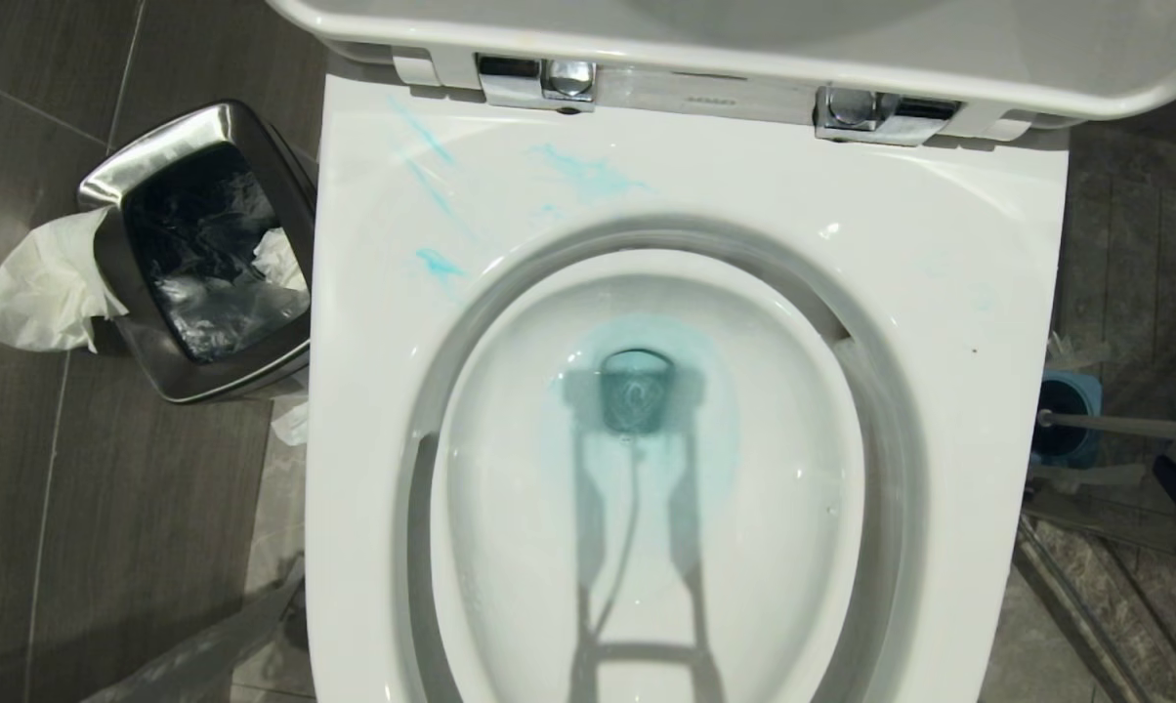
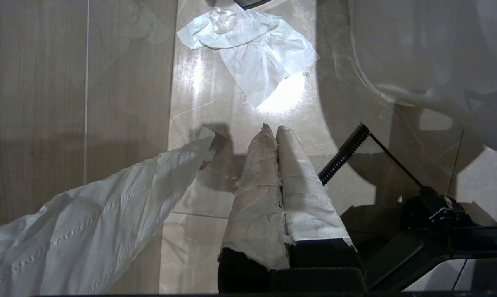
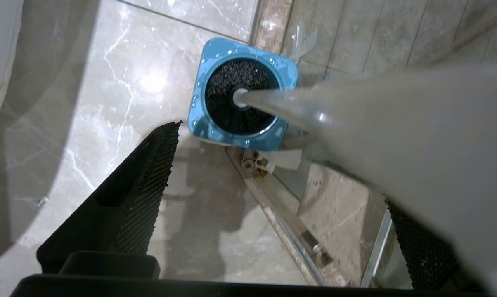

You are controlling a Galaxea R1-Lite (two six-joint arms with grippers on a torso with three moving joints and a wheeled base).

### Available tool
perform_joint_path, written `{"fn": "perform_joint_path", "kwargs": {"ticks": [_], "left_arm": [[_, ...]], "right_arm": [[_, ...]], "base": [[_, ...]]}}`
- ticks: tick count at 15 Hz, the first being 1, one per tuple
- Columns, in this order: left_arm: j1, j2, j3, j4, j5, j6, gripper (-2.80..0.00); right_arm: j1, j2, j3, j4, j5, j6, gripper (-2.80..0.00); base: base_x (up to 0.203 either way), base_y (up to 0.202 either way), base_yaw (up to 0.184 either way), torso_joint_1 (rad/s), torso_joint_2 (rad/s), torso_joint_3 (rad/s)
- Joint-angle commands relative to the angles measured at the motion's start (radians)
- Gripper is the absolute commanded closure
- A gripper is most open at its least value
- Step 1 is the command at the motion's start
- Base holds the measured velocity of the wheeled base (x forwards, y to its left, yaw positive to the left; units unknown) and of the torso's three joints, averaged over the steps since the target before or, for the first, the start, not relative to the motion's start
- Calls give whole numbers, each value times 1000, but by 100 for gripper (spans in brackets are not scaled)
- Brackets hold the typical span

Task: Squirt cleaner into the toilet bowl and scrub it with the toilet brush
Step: Scrub the toilet bowl

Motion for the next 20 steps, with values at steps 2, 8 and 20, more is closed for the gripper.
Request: {"fn": "perform_joint_path", "kwargs": {"ticks": [2,8,20], "left_arm": [[-1,0,2,0,1,0,0],[-1,0,2,0,1,0,0],[-1,0,2,0,1,0,0]], "right_arm": [[0,29,-28,-8,18,6,-280],[0,35,-104,-15,33,84,-280],[0,3,-4,-156,83,124,0]], "base": [[0,0,0,0,0,0],[0,0,0,0,0,0],[0,0,0,0,0,0]]}}
